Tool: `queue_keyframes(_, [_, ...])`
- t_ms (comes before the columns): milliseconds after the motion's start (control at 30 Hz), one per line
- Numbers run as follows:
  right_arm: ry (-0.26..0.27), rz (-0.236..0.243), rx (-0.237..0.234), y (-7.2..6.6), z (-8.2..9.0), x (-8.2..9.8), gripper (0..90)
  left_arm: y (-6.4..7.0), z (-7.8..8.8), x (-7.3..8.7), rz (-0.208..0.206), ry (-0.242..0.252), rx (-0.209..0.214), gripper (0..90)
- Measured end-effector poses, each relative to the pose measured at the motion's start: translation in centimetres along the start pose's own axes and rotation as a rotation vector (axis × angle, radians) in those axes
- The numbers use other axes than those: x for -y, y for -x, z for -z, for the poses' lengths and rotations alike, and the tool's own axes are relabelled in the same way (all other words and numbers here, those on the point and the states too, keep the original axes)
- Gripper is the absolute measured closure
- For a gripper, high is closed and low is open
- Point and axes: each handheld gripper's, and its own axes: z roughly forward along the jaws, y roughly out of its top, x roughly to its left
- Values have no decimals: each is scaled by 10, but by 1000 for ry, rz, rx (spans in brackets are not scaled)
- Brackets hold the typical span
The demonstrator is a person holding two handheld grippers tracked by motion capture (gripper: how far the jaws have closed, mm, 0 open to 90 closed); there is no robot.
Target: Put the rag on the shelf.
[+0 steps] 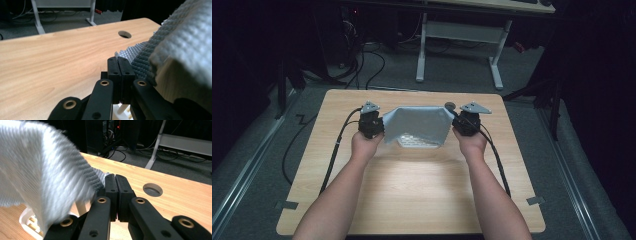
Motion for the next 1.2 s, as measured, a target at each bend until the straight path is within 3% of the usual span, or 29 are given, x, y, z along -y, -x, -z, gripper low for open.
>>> queue_keyframes(433, [-43, -30, 9, 5, -5, 27, 892, 2, -7, 20, 9, -25, 4, 895])
queue_keyframes(667, [-48, -28, 20, 4, -6, 29, 875, 1, -5, 23, 22, -18, -7, 887])
queue_keyframes(900, [-36, -29, 44, 5, -1, 23, 702, -4, 7, 17, 15, 10, -67, 689])
queue_keyframes(1200, [-8, -9, 80, 14, 15, 14, 597, -19, 38, 9, 33, 60, -135, 581])
